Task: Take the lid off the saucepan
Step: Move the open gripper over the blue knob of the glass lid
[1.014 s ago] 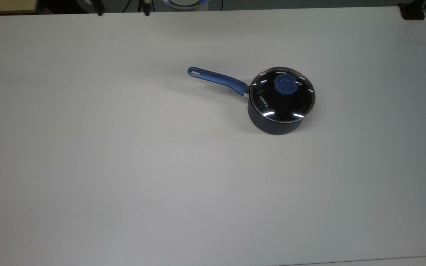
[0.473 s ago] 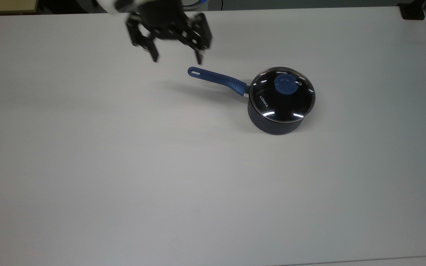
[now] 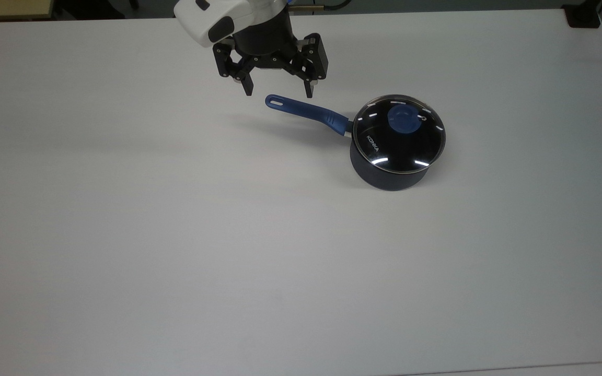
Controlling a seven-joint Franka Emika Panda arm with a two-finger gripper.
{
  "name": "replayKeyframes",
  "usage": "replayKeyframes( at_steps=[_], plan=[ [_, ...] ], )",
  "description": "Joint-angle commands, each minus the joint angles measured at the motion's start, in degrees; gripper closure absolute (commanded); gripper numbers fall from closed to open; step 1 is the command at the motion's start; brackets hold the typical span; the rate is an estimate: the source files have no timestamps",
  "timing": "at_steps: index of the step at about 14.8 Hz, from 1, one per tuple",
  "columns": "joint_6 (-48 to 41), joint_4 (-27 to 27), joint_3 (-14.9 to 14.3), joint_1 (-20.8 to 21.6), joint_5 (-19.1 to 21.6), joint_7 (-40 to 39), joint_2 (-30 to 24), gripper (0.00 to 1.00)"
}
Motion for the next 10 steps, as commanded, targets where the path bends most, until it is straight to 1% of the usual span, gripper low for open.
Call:
replayKeyframes(
  at_steps=[1,6,8,10],
  plan=[
    [0.8,-2.42,-0.67,0.32,-0.18,-0.64,-1.6,0.0],
    [0.89,-1.45,-0.85,-0.13,-0.96,-1.17,-1.16,0.0],
    [-0.86,-1.19,-0.94,0.05,-1.58,-0.82,-1.69,0.0],
    [-3.58,0.3,-0.94,0.22,-1.58,-0.73,-1.16,0.0]
  ],
)
